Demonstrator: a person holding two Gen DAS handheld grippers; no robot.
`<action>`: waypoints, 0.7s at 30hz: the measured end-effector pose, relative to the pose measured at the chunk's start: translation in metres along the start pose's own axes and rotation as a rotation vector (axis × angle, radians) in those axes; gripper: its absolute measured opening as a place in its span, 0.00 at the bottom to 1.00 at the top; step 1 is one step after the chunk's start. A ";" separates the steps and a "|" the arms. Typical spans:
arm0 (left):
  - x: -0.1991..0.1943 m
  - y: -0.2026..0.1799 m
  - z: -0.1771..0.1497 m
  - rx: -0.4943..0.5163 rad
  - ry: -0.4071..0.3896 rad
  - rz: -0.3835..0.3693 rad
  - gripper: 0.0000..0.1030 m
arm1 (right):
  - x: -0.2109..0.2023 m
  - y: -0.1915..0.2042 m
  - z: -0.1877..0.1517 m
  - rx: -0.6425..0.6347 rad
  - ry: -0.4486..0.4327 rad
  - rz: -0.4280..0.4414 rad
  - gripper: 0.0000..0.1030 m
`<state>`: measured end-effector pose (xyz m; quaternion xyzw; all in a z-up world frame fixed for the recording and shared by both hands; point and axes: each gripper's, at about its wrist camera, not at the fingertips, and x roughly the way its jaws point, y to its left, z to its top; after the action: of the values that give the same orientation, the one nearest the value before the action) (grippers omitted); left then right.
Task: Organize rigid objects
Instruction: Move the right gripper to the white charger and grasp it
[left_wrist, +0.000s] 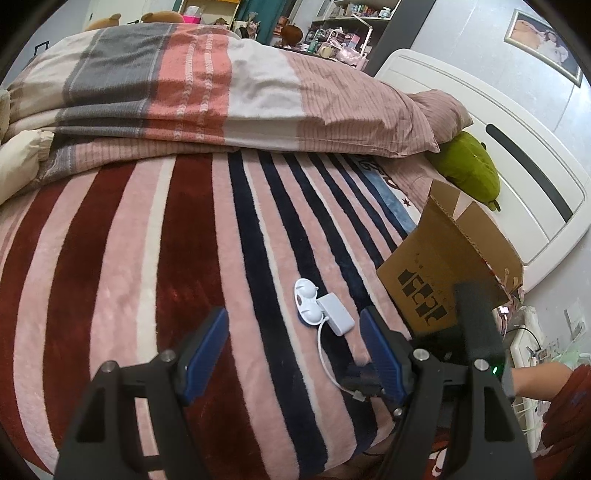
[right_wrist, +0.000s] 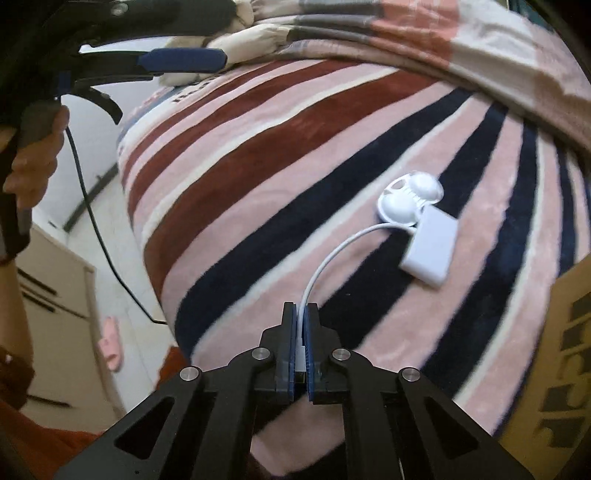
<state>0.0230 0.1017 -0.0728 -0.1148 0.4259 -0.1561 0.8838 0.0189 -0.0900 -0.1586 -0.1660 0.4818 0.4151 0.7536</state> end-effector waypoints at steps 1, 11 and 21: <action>0.000 0.000 0.000 -0.001 0.000 0.000 0.68 | -0.005 -0.005 0.003 0.017 -0.025 -0.037 0.20; -0.001 -0.001 -0.003 -0.005 0.005 -0.003 0.68 | 0.025 -0.039 0.023 0.125 -0.047 -0.242 0.38; 0.005 -0.025 0.009 0.022 0.023 -0.094 0.68 | -0.036 -0.007 0.043 0.034 -0.197 -0.146 0.24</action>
<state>0.0289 0.0771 -0.0627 -0.1232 0.4285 -0.2031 0.8718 0.0426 -0.0829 -0.1076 -0.1464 0.3991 0.3654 0.8281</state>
